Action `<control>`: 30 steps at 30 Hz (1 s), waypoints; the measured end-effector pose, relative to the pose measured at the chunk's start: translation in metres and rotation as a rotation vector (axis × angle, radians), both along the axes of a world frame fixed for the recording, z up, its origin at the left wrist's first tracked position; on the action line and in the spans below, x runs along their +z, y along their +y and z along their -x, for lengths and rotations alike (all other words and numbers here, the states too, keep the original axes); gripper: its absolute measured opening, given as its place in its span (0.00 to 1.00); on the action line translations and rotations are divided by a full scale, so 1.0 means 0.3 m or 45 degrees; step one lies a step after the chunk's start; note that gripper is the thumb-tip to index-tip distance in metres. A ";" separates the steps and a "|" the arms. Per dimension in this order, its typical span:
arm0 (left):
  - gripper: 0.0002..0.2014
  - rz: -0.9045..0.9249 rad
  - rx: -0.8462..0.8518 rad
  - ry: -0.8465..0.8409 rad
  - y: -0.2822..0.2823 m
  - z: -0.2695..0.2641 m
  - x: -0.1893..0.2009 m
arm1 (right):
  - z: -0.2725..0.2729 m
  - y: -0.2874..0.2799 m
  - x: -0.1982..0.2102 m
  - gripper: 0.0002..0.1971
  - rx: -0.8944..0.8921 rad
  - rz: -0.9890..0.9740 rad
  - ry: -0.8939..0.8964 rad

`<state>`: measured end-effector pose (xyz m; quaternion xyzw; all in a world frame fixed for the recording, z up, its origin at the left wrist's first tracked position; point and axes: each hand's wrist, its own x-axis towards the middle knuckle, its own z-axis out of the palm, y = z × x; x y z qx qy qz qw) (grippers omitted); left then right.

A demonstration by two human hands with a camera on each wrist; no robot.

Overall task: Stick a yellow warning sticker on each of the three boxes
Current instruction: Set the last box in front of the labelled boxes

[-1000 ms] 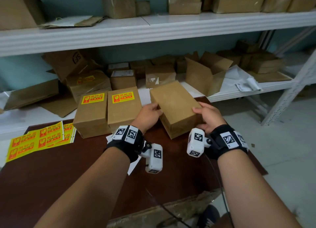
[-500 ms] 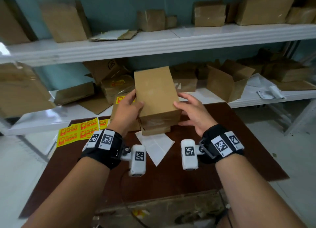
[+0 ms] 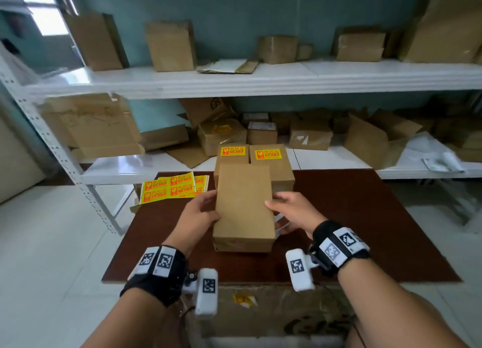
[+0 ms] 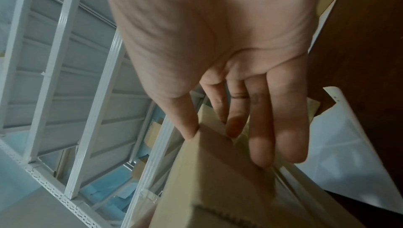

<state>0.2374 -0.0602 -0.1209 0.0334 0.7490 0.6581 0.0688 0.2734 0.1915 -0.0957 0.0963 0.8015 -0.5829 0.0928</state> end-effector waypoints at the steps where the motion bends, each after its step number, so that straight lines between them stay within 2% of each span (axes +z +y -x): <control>1: 0.28 0.000 0.006 -0.016 -0.006 -0.012 -0.011 | -0.013 -0.007 -0.004 0.15 0.003 0.002 -0.010; 4: 0.26 0.002 -0.027 -0.080 -0.007 -0.047 -0.047 | -0.047 -0.018 -0.026 0.11 0.009 -0.028 -0.037; 9: 0.23 0.062 -0.062 -0.161 0.006 -0.058 -0.076 | -0.048 -0.028 -0.054 0.12 -0.011 -0.146 -0.119; 14: 0.24 0.188 -0.088 -0.193 0.009 -0.008 -0.089 | 0.009 -0.025 -0.083 0.15 -0.009 -0.244 -0.170; 19: 0.14 0.344 -0.172 -0.210 0.009 0.079 -0.057 | 0.084 -0.014 -0.063 0.14 -0.027 -0.319 -0.190; 22: 0.10 0.499 -0.222 -0.203 -0.031 0.196 -0.040 | 0.163 -0.017 -0.037 0.20 -0.099 -0.456 -0.062; 26: 0.09 0.518 -0.042 -0.209 -0.125 0.401 -0.069 | 0.276 -0.088 0.007 0.18 -0.002 -0.745 0.134; 30: 0.11 0.755 0.212 -0.131 -0.259 0.583 -0.105 | 0.396 -0.204 0.053 0.16 0.156 -0.726 0.232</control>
